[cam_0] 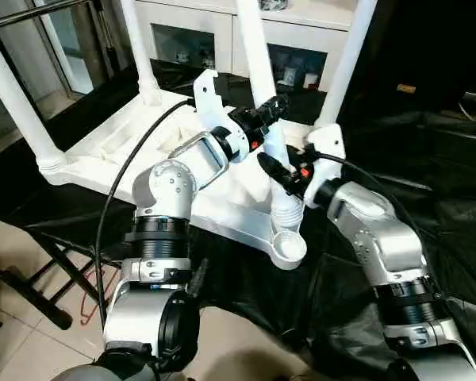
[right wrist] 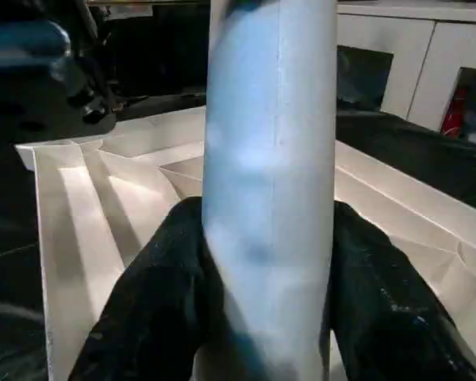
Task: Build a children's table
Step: Pick table leg
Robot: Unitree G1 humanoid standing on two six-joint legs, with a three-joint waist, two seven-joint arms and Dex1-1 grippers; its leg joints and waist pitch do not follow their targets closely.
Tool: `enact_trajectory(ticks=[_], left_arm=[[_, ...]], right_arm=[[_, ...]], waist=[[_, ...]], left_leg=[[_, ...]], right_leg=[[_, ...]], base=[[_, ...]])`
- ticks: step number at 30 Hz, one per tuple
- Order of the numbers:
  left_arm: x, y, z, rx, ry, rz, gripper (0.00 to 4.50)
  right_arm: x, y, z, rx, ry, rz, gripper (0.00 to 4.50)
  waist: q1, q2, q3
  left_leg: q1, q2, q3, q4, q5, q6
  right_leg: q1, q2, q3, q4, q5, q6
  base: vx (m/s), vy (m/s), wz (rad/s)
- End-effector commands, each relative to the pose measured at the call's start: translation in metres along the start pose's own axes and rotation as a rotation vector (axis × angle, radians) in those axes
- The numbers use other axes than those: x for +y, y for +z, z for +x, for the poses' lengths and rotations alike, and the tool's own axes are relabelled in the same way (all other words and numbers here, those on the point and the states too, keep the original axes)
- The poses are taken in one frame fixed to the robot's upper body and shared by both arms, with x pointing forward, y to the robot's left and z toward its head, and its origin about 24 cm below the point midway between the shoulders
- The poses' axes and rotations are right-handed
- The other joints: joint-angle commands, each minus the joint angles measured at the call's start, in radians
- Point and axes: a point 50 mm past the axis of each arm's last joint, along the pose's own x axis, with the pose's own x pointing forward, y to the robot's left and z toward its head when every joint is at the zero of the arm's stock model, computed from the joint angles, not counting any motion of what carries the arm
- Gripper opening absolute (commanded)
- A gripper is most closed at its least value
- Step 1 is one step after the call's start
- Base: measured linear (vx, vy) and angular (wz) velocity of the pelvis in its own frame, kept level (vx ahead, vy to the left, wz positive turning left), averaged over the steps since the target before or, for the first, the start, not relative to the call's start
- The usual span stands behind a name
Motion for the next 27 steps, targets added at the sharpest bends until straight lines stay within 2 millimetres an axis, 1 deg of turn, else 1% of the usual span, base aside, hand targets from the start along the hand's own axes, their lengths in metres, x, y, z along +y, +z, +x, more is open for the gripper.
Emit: enact_trajectory(ticks=[1,2,3,4,6,7,8,9,11,12,13,14,15,16,17,18,19,20,21,22,23,24,25,27], left_arm=[[-0.009,-0.008,0.005,0.036,-0.038,0.032,2.13],[-0.009,-0.009,0.005,0.035,-0.040,0.037,2.10],[-0.010,-0.008,0.005,0.033,-0.048,0.053,2.05],[-0.010,-0.008,0.005,0.032,-0.053,0.063,1.99],[-0.011,-0.006,0.005,0.026,-0.065,0.082,1.97],[-0.011,-0.004,0.005,0.020,-0.072,0.094,1.95],[-0.011,-0.001,0.005,0.015,-0.080,0.108,1.92],[-0.011,0.000,0.005,0.014,-0.083,0.112,1.90],[-0.010,0.004,0.004,0.016,-0.109,0.130,1.84],[-0.010,0.004,0.003,0.016,-0.113,0.132,1.84],[-0.011,0.007,0.002,0.021,-0.159,0.134,1.81],[-0.012,0.009,0.001,0.026,-0.192,0.135,1.81],[-0.012,0.009,0.001,0.026,-0.192,0.135,1.81],[-0.015,0.012,-0.003,0.058,-0.284,0.156,1.81],[-0.017,0.012,-0.005,0.072,-0.315,0.162,1.81],[-0.017,0.012,-0.005,0.073,-0.316,0.163,1.80],[-0.021,0.014,-0.009,0.104,-0.415,0.181,1.80],[-0.022,0.015,-0.011,0.110,-0.441,0.186,1.80],[-0.023,0.015,-0.012,0.115,-0.469,0.189,1.80],[-0.029,0.018,-0.017,0.133,-0.565,0.201,1.80],[-0.030,0.018,-0.019,0.140,-0.591,0.206,1.80],[-0.032,0.019,-0.021,0.150,-0.634,0.219,1.80],[-0.034,0.019,-0.023,0.159,-0.665,0.230,1.80],[-0.037,0.019,-0.025,0.162,-0.700,0.241,1.80]], right_arm=[[0.006,0.007,0.005,-0.017,0.024,-0.025,1.78],[0.006,0.007,0.005,-0.019,0.024,-0.027,1.78],[0.006,0.008,0.006,-0.024,0.026,-0.027,1.78],[0.006,0.009,0.006,-0.028,0.027,-0.027,1.78],[0.006,0.012,0.005,-0.029,0.042,-0.014,1.78],[0.005,0.013,0.003,-0.028,0.076,0.022,2.34],[0.004,0.015,-0.001,-0.029,0.113,0.051,2.48],[0.003,0.016,-0.002,-0.029,0.116,0.054,2.48],[-0.006,0.019,-0.009,-0.024,0.116,0.068,2.67],[-0.008,0.019,-0.010,-0.023,0.116,0.070,2.67],[-0.013,0.020,-0.017,-0.008,0.152,0.083,2.90],[-0.016,0.021,-0.021,0.002,0.174,0.097,2.90],[-0.016,0.021,-0.021,0.002,0.174,0.097,2.97],[-0.021,0.023,-0.034,0.029,0.263,0.140,2.99],[-0.022,0.023,-0.039,0.039,0.293,0.153,3.00],[-0.022,0.023,-0.039,0.039,0.294,0.153,3.00],[-0.023,0.026,-0.049,0.047,0.374,0.196,3.00],[-0.023,0.027,-0.051,0.045,0.391,0.204,3.00],[-0.022,0.027,-0.053,0.044,0.412,0.215,3.00],[-0.019,0.029,-0.059,0.047,0.479,0.244,3.00],[-0.019,0.029,-0.061,0.052,0.498,0.250,3.00],[-0.018,0.028,-0.062,0.065,0.517,0.255,3.00],[-0.017,0.027,-0.063,0.084,0.526,0.253,3.00],[-0.015,0.021,-0.065,0.128,0.543,0.253,3.00]], waist=[[0.000,-0.012,-0.076],[0.000,-0.013,-0.075],[-0.001,-0.011,-0.076],[-0.001,-0.012,-0.076],[0.000,-0.010,-0.076],[0.000,-0.010,-0.077],[-0.001,-0.011,-0.076],[0.001,-0.010,-0.078],[0.003,-0.011,-0.078],[0.004,-0.010,-0.078],[0.004,-0.011,-0.078],[0.007,-0.010,-0.078],[0.008,-0.010,-0.078],[0.006,-0.012,-0.078],[0.009,-0.013,-0.079],[0.011,-0.011,-0.078],[0.012,-0.013,-0.080],[0.012,-0.012,-0.079],[0.011,-0.013,-0.077],[0.012,-0.013,-0.079],[0.013,-0.013,-0.080],[0.011,-0.013,-0.078],[0.012,-0.012,-0.078],[0.012,-0.011,-0.075]], left_leg=[[0.003,0.009,0.003,-0.065,-0.096,0.074],[0.003,0.010,0.003,-0.066,-0.098,0.073],[0.004,0.010,0.002,-0.066,-0.099,0.071],[0.003,0.009,0.003,-0.065,-0.097,0.072],[0.004,0.009,0.002,-0.066,-0.098,0.071],[0.004,0.009,0.002,-0.065,-0.098,0.071],[0.004,0.008,0.003,-0.065,-0.100,0.077],[0.004,0.009,0.002,-0.065,-0.097,0.078],[0.004,0.010,0.002,-0.063,-0.080,0.088],[0.005,0.010,0.002,-0.063,-0.078,0.088],[0.005,0.009,0.003,-0.063,-0.079,0.089],[0.005,0.008,0.003,-0.063,-0.081,0.092],[0.005,0.010,0.002,-0.063,-0.082,0.090],[0.005,0.009,0.003,-0.063,-0.082,0.090],[0.006,0.007,0.003,-0.062,-0.087,0.096],[0.006,0.011,0.003,-0.062,-0.081,0.099],[0.006,0.009,0.003,-0.060,-0.077,0.103],[0.004,0.011,0.003,-0.062,-0.075,0.103],[0.003,0.010,0.003,-0.061,-0.077,0.103],[0.005,0.010,0.003,-0.061,-0.079,0.103],[0.004,0.011,0.003,-0.061,-0.077,0.103],[0.004,0.013,0.002,-0.062,-0.079,0.099],[0.005,0.013,0.002,-0.062,-0.084,0.092],[0.007,0.013,0.003,-0.063,-0.098,0.078]], right_leg=[[0.070,-0.040,0.042,-0.066,-0.211,-0.172],[0.071,-0.041,0.042,-0.066,-0.212,-0.172],[0.071,-0.041,0.043,-0.066,-0.213,-0.173],[0.071,-0.040,0.043,-0.067,-0.211,-0.172],[0.071,-0.041,0.043,-0.066,-0.208,-0.174],[0.072,-0.040,0.043,-0.064,-0.201,-0.178],[0.074,-0.038,0.043,-0.065,-0.197,-0.178],[0.075,-0.040,0.044,-0.061,-0.187,-0.180],[0.074,-0.040,0.044,-0.059,-0.159,-0.191],[0.073,-0.040,0.044,-0.059,-0.158,-0.194],[0.074,-0.040,0.044,-0.060,-0.159,-0.198],[0.077,-0.040,0.044,-0.060,-0.161,-0.200],[0.077,-0.041,0.045,-0.058,-0.161,-0.202],[0.076,-0.041,0.044,-0.059,-0.162,-0.207],[0.080,-0.040,0.043,-0.060,-0.166,-0.208],[0.078,-0.041,0.046,-0.057,-0.158,-0.213],[0.080,-0.042,0.045,-0.056,-0.152,-0.217],[0.079,-0.043,0.046,-0.054,-0.151,-0.219],[0.078,-0.043,0.045,-0.057,-0.156,-0.219],[0.080,-0.044,0.044,-0.056,-0.163,-0.223],[0.080,-0.045,0.045,-0.055,-0.163,-0.226],[0.078,-0.045,0.044,-0.055,-0.166,-0.231],[0.078,-0.046,0.044,-0.057,-0.182,-0.230],[0.076,-0.045,0.044,-0.061,-0.209,-0.223]], base=[[0.000,0.000,0.00],[0.000,0.000,0.00],[0.000,0.000,0.00],[0.000,0.000,0.00],[0.000,0.000,0.00],[0.000,0.000,0.00],[0.000,0.000,0.00],[0.000,0.000,0.00],[0.000,0.000,0.00],[0.000,0.000,0.00],[0.000,0.000,0.00],[0.000,0.000,0.00],[0.000,0.000,0.00],[0.000,0.000,0.00],[0.000,0.000,0.00],[0.000,0.000,0.00],[0.000,0.000,0.00],[0.000,0.000,0.00],[0.000,0.000,0.00],[0.000,0.000,0.00],[0.000,0.000,0.00],[0.000,0.000,0.00],[0.000,0.000,0.00],[0.000,0.000,0.00]])
